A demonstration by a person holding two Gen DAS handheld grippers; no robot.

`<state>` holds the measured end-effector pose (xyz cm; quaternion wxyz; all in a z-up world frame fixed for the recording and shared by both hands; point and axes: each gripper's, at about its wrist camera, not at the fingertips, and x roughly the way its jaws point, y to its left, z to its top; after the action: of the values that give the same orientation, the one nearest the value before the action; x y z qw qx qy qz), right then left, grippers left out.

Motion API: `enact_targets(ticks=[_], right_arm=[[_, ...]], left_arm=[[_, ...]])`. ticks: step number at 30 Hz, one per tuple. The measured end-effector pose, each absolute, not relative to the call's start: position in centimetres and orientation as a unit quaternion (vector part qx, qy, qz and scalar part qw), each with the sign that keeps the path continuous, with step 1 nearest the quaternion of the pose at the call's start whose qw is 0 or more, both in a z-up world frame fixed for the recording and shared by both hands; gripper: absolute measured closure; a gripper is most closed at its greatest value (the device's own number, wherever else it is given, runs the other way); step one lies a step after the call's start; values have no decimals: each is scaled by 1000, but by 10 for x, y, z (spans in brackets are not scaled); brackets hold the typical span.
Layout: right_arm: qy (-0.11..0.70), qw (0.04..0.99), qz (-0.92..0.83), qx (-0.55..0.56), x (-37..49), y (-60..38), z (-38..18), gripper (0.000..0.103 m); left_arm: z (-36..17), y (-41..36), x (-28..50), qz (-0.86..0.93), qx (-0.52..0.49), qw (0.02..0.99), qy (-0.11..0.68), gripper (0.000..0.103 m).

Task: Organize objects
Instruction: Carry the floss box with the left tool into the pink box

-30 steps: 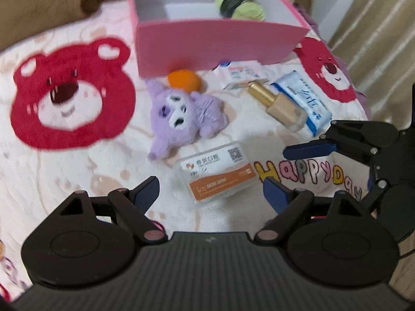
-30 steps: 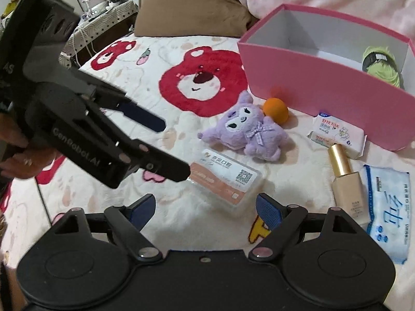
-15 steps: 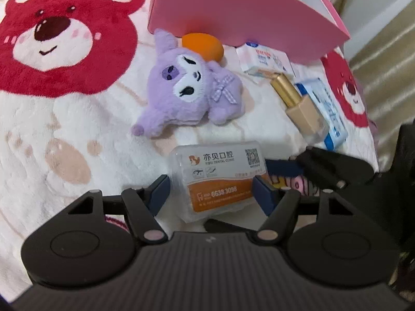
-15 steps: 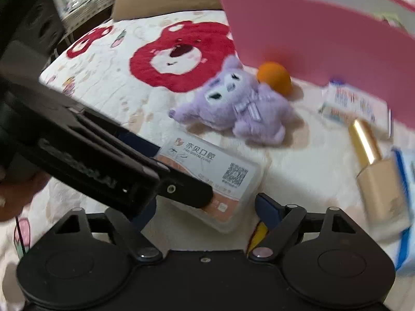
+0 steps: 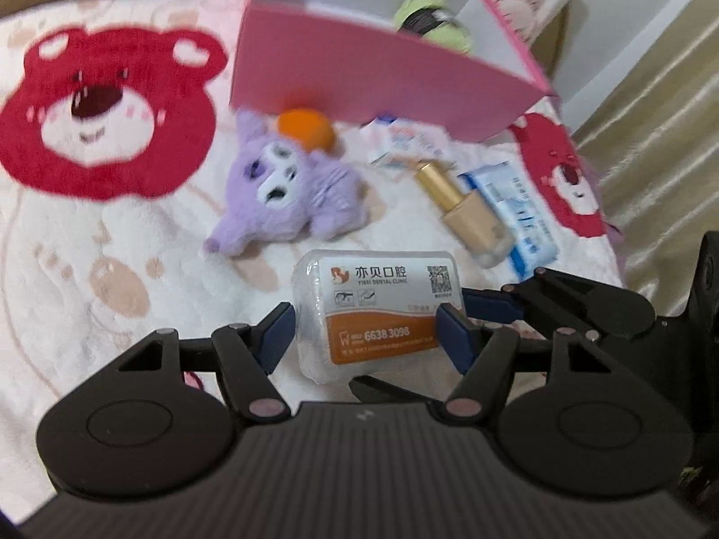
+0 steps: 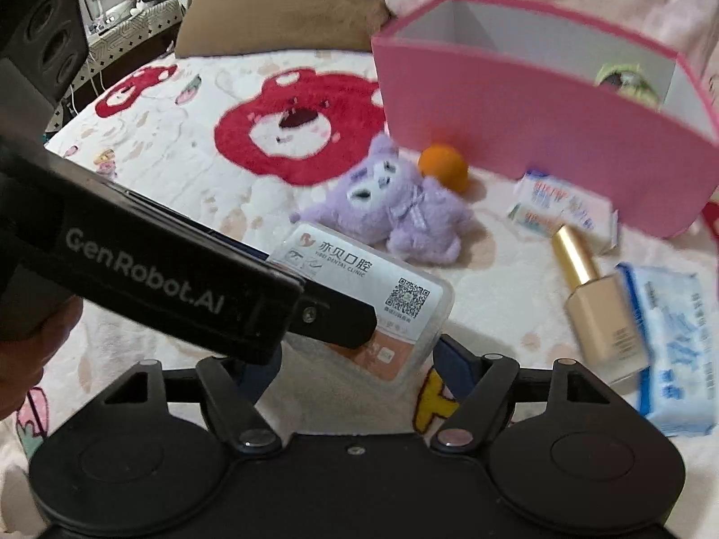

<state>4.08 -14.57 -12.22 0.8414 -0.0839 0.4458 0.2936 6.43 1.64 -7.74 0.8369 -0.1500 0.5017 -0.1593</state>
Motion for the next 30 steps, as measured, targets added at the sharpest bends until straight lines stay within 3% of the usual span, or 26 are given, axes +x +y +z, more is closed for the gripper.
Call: enact_targets(ticks=[16,30], right_arm=[[362,886,273,-92,54,-171,-11,26],[350,895,258,-98,151,-172,8,26]], left_arm=[[51,-17,85,-160,-93,875,447,35],[68,-18,186,-169,-98,874,444,35]])
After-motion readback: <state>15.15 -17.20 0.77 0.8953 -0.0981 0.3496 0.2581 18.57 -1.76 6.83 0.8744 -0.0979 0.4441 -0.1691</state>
